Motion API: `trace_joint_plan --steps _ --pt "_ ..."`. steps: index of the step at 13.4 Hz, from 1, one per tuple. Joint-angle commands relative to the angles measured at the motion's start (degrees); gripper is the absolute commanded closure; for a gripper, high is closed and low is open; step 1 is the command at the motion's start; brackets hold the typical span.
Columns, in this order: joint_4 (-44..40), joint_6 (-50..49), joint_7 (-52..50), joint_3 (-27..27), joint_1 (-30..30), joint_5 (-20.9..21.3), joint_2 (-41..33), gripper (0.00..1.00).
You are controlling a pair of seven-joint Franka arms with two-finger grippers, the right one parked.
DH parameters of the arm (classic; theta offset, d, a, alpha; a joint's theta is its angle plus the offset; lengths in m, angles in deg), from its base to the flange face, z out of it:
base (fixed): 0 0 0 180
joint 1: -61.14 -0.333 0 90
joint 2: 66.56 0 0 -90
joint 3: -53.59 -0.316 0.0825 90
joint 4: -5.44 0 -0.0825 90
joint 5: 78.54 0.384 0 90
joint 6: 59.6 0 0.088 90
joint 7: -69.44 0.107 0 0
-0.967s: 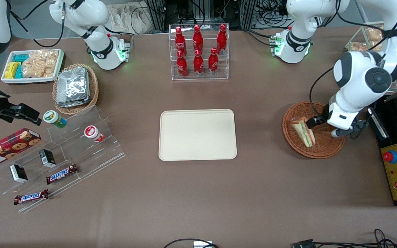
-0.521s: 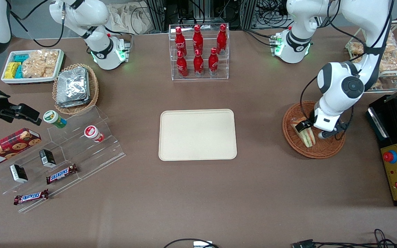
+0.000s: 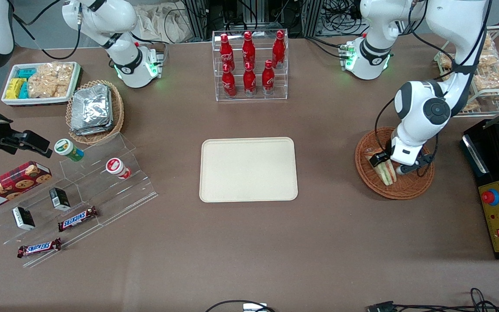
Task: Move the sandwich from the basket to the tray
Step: 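Close the left gripper on the wrapped sandwich, then lift the sandwich up out of the basket with the left gripper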
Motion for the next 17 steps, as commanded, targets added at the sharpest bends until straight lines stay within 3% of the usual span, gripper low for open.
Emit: trace_joint_plan --steps 1,6,9,13,17 --pt "0.65 1.35 -1.39 -0.04 0.34 0.75 -0.25 0.92" --pt "0.3 -0.05 -1.04 0.13 0.34 0.75 -2.53 0.92" --pt "-1.11 -7.85 -0.68 0.31 0.34 0.75 -7.17 0.92" --pt "-8.64 -30.39 -0.07 1.36 0.34 1.19 -15.96 0.91" --pt "-29.8 -58.36 1.68 2.59 0.34 1.36 -16.6 0.91"
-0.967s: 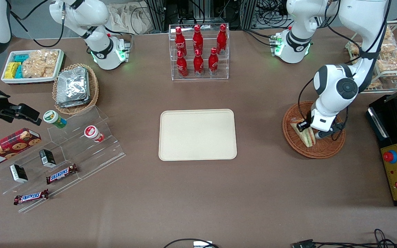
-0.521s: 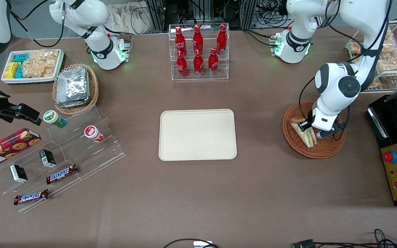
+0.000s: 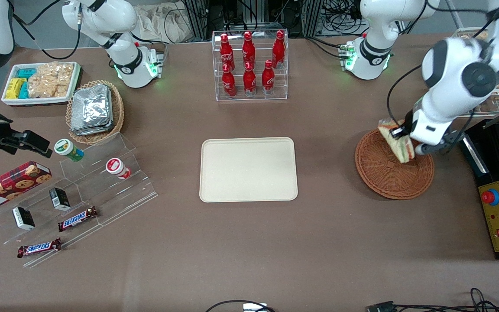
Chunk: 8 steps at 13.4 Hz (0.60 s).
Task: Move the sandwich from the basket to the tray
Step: 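Lift the sandwich up out of the basket with the left gripper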
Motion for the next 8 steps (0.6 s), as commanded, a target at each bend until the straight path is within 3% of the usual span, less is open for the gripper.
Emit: trace_joint_plan --steps 1,3,4,8 --pt "-15.03 -14.46 2.38 1.18 0.22 1.02 1.93 0.91" --pt "-22.33 -20.19 6.06 2.14 0.31 0.94 3.25 0.88" --pt "-25.07 -22.22 6.17 3.54 0.22 0.94 3.95 0.82" --pt "-32.55 -23.73 3.46 18.63 0.22 0.85 6.32 0.78"
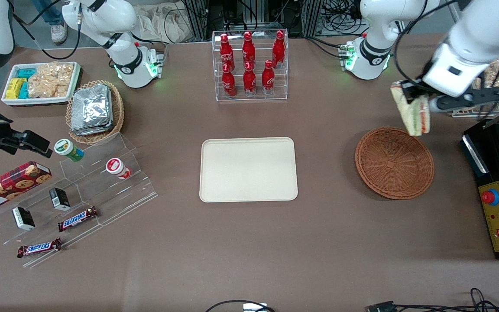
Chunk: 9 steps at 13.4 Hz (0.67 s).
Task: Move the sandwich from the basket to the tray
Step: 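Lift the sandwich up out of the basket with the left gripper, then carry the sandwich over the cream tray with the left gripper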
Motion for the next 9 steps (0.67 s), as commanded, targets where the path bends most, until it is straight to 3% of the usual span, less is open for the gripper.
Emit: trace_joint_plan --steps 1,5,9 --pt "-7.9 -2.74 -4.93 11.6 0.06 0.72 5.33 0.78" --pt "-16.17 -2.83 -23.65 25.16 0.06 0.63 16.05 0.72" --pt "-13.57 1.11 -23.24 25.71 0.06 2.2 19.4 0.7"
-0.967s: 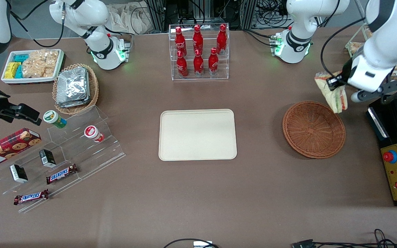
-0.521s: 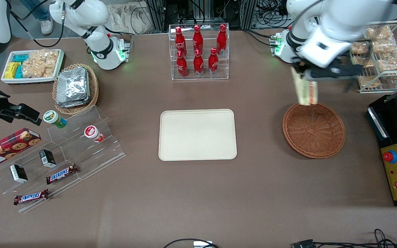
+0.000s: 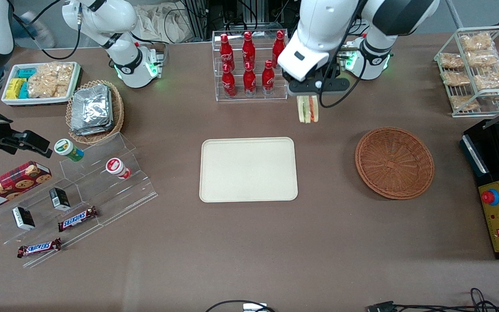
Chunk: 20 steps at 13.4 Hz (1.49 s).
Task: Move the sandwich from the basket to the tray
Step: 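Carry the sandwich over the cream tray with the left gripper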
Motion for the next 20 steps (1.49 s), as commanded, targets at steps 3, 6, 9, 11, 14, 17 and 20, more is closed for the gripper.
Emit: trace_joint_plan --steps 3,6,9,11,14,17,20 --pt "9.79 13.99 -0.68 1.18 -0.12 2.46 3.42 0.7" --pt "15.27 24.21 -1.72 1.09 1.98 10.78 9.55 0.7" --pt "15.54 30.19 -3.3 1.09 2.86 18.52 18.69 0.7" --pt "15.37 34.68 -8.38 1.09 4.09 24.84 24.57 0.7" --pt "15.28 36.98 -11.4 0.83 4.09 29.27 29.43 0.7" --pt "15.45 38.38 -11.57 0.65 4.09 29.36 30.23 0.71" --pt "15.45 38.83 -11.57 0.56 4.09 29.36 30.49 0.7"
